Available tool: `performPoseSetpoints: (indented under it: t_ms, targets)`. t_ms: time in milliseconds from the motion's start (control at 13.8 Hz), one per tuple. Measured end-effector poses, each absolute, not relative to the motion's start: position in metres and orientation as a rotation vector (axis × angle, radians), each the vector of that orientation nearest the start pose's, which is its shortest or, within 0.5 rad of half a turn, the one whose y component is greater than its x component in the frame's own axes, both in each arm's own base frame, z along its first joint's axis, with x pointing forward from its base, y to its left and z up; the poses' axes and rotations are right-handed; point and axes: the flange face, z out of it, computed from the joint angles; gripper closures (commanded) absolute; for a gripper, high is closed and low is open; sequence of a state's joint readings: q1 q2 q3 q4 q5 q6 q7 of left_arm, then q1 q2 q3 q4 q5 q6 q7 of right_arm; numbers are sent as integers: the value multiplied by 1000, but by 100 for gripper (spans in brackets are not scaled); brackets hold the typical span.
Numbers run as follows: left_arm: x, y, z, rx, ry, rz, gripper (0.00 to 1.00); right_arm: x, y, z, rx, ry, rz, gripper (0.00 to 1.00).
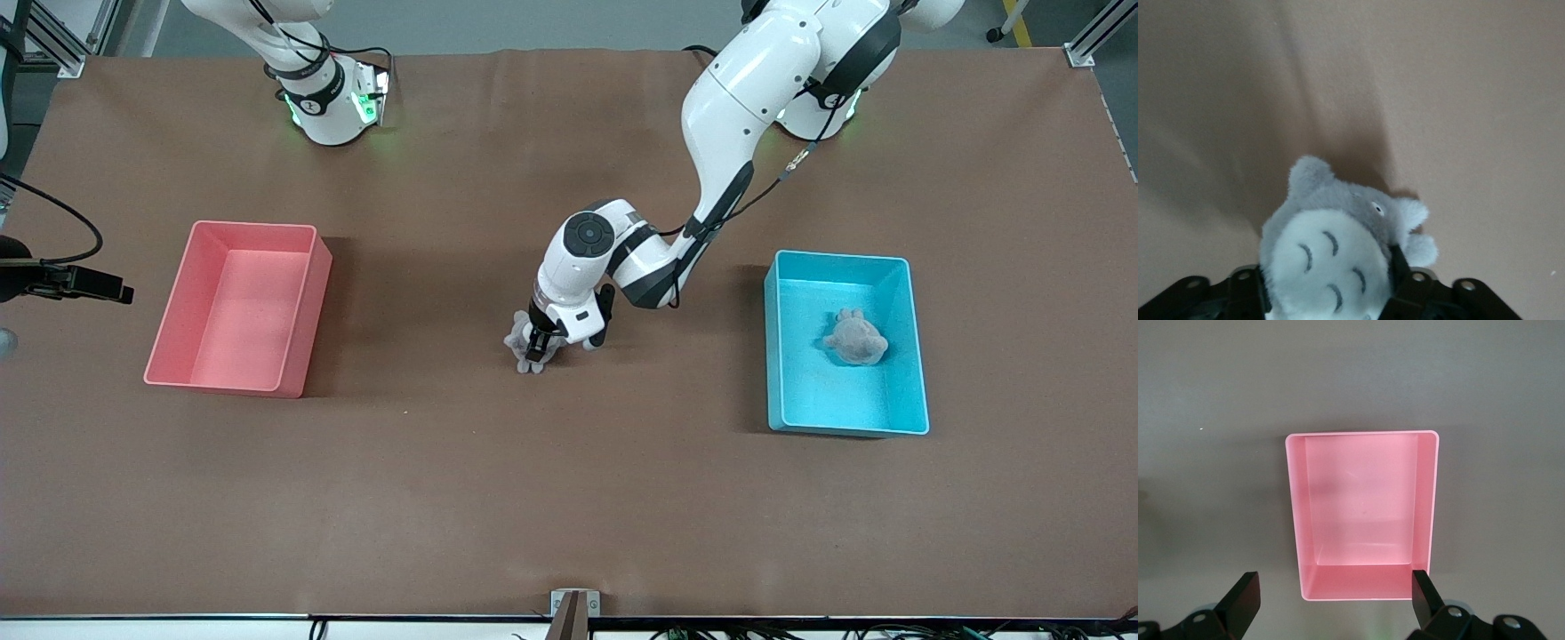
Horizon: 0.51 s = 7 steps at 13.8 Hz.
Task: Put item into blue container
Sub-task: 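Grasp the Totoro plush with the left gripper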
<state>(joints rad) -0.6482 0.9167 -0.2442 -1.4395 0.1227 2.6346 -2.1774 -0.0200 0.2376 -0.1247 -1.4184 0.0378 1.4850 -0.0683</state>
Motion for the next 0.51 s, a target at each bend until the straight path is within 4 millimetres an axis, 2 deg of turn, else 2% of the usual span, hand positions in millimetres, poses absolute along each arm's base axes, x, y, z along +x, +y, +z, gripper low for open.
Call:
performPoseSetpoints:
  t_ms: [290, 435, 507]
  targets:
    - [503, -560, 192, -2775, -2080, 114, 100, 600, -74, 564, -3102, 113, 247, 0]
    - [514, -557, 213, -2814, -2043, 29, 100, 588, -73, 581, -3099, 110, 230, 0]
    - [521, -553, 231, -2828, -2019, -25, 100, 579, -71, 590, -3097, 107, 221, 0]
